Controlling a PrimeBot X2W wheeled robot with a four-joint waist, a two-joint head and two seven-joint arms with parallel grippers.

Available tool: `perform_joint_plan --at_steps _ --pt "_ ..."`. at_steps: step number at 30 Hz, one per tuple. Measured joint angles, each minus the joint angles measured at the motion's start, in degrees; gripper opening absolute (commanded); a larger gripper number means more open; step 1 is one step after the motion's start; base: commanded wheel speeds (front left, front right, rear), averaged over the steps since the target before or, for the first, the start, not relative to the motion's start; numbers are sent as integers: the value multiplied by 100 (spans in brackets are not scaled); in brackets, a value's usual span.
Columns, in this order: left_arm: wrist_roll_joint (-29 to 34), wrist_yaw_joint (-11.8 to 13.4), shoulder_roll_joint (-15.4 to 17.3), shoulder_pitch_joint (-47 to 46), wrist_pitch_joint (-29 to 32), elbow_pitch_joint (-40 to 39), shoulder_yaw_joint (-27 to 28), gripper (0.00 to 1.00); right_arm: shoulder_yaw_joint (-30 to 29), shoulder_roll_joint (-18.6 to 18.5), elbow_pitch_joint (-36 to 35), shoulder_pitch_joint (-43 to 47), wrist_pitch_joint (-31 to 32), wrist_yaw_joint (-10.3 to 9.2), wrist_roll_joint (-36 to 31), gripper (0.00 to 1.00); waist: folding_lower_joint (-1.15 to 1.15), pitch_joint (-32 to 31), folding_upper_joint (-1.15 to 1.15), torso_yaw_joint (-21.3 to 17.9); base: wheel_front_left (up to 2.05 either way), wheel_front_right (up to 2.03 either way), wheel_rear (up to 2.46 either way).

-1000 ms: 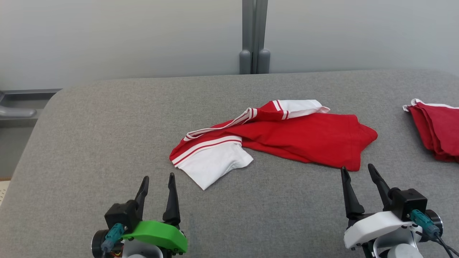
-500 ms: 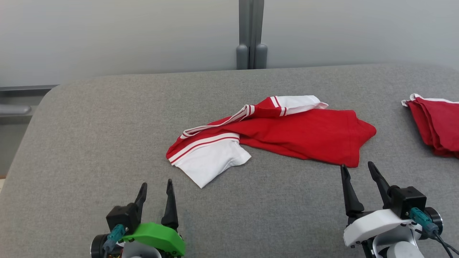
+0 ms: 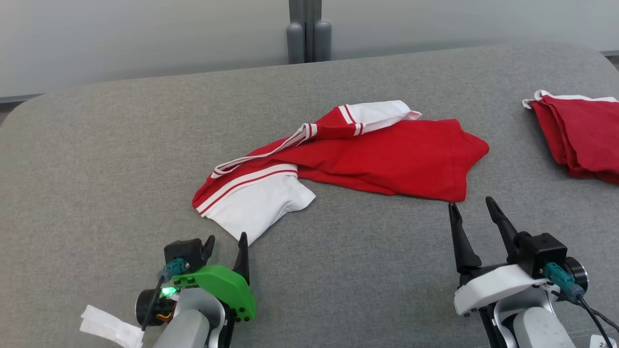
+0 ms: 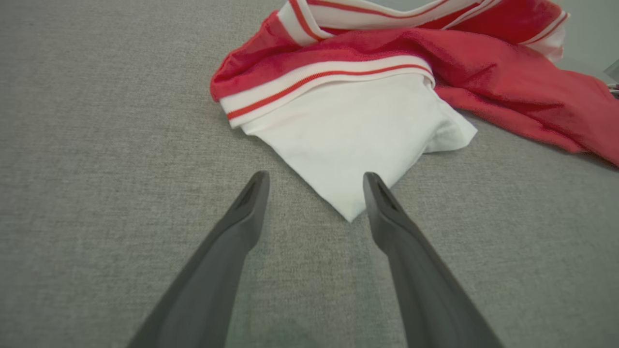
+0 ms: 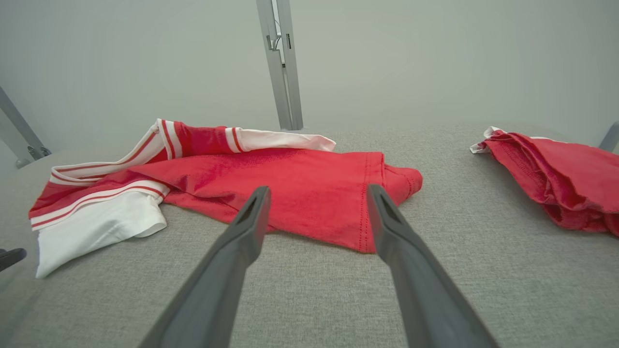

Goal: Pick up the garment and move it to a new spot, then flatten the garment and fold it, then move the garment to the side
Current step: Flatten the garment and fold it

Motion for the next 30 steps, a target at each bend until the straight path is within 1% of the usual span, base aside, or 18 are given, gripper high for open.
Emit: perform_joint_plan --at_steps 8,9,10,11,12,13,17,23,30 --pt "-237 80 2 -533 62 784 130 100 78 0 56 -81 -44 0 0 100 0 225 0 -344 0 0 0" --pt "-257 80 2 -572 53 842 142 93 93 -1 68 -89 -53 0 0 100 0 246 0 -383 0 0 0" --pt "-260 88 2 -607 37 889 151 53 102 0 77 -91 -56 0 1 100 0 261 0 -410 0 0 0" --pt "-263 101 3 -653 36 945 146 29 111 0 87 -99 -58 0 2 100 0 275 0 -444 0 0 0" --pt "-265 101 3 -686 9 973 142 3 112 0 96 -104 -63 0 2 100 0 285 0 -469 0 0 0" --pt "-265 101 3 -718 -31 983 135 0 111 -1 107 -107 -67 0 3 100 0 293 0 -496 0 0 0" --pt "-256 144 -1 -776 -302 910 112 0 81 -1 147 -101 -109 0 7 100 0 265 0 -529 0 0 0" --pt "-202 201 9 -849 -476 623 100 0 66 -1 159 -52 -116 0 9 100 0 211 0 -415 0 0 0" --pt "-157 165 265 -1312 -458 776 130 0 226 1 144 -181 -115 0 21 100 0 345 0 -409 0 0 0"
